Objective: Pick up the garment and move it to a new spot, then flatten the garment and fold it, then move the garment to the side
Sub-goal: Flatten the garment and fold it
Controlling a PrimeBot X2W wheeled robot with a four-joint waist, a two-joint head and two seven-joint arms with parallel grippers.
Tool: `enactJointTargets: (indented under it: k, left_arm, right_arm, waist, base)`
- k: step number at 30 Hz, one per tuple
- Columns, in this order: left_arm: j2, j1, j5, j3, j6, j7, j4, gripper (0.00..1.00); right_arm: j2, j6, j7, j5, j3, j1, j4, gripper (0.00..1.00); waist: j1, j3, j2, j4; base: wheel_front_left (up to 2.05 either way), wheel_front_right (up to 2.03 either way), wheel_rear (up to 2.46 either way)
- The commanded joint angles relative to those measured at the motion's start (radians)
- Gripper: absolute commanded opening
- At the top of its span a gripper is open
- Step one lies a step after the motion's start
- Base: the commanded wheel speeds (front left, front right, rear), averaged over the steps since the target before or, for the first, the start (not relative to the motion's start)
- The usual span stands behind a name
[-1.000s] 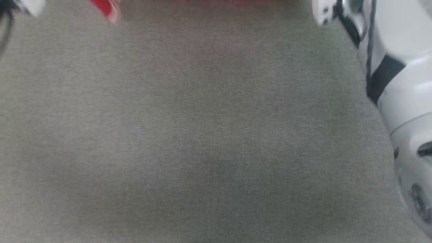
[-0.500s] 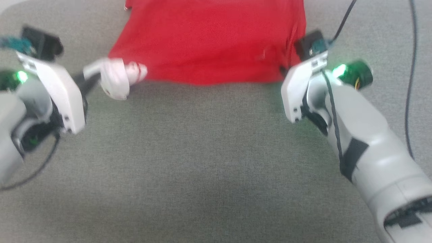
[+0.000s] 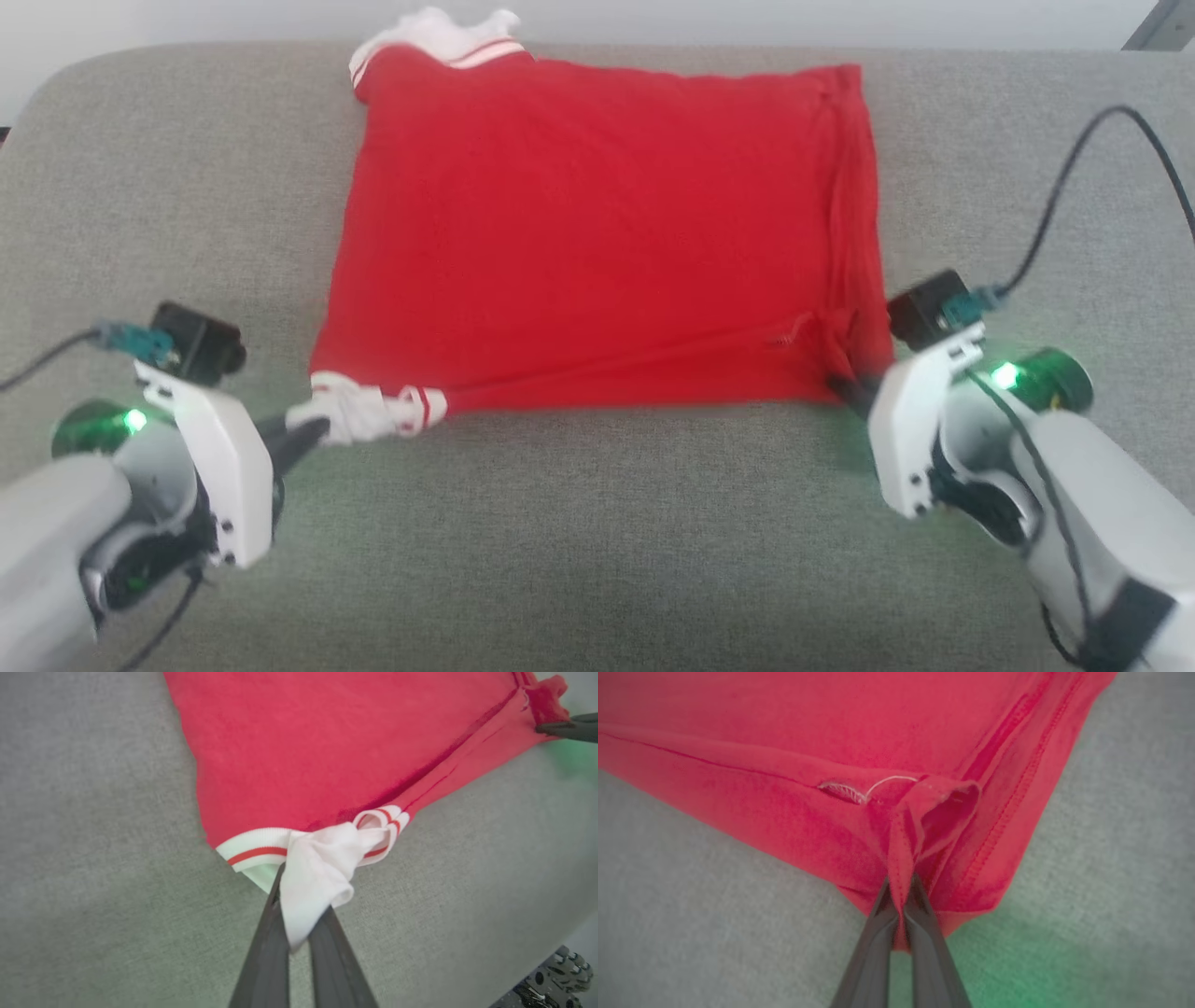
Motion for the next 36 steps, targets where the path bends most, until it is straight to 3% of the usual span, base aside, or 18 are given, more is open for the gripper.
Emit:
enactJointTargets:
  k: [1,5,11,21,29,36]
  left_arm:
    - [0.008,0.017,0.007,0.002,0.007,0.000,-0.012,0.00]
    - [0.047,0.100,0.006,0.002,0.052,0.012,-0.121,0.00]
    - [0.099,0.183,0.001,0.002,0.108,0.038,-0.240,0.00]
    - [0.182,0.174,0.039,0.036,0.171,0.031,-0.354,0.00]
    - [0.208,0.066,0.134,0.088,0.153,0.012,-0.343,0.00]
    - [0.141,-0.068,0.207,0.121,0.077,0.030,-0.227,0.00]
  right_arm:
    - [-0.019,-0.003,0.027,0.004,0.001,0.047,-0.010,0.00]
    - [-0.088,-0.003,0.125,0.030,-0.047,0.185,-0.190,0.00]
    - [-0.123,-0.003,0.227,0.049,-0.129,0.340,-0.362,0.00]
    - [-0.060,-0.003,0.246,-0.043,-0.300,0.454,-0.547,0.00]
    - [0.013,-0.003,0.224,-0.123,-0.366,0.404,-0.599,0.00]
    - [0.058,-0.003,0.180,-0.188,-0.377,0.271,-0.543,0.00]
  waist:
    - [0.0000,-0.002,-0.0002,0.000]
    - [0.0000,-0.013,-0.0002,0.002]
    - [0.0000,-0.016,-0.0002,0.004]
    - [0.0000,-0.012,-0.0002,-0.008]
    - [0.0000,-0.009,-0.0002,-0.034]
    - [0.0000,0.024,-0.0002,-0.054]
  base:
    - [0.00,0.00,0.00]
    - [0.00,0.00,0.00]
    - [0.00,0.00,0.00]
    - [0.00,0.00,0.00]
    - [0.00,0.00,0.00]
    - [0.00,0.00,0.00]
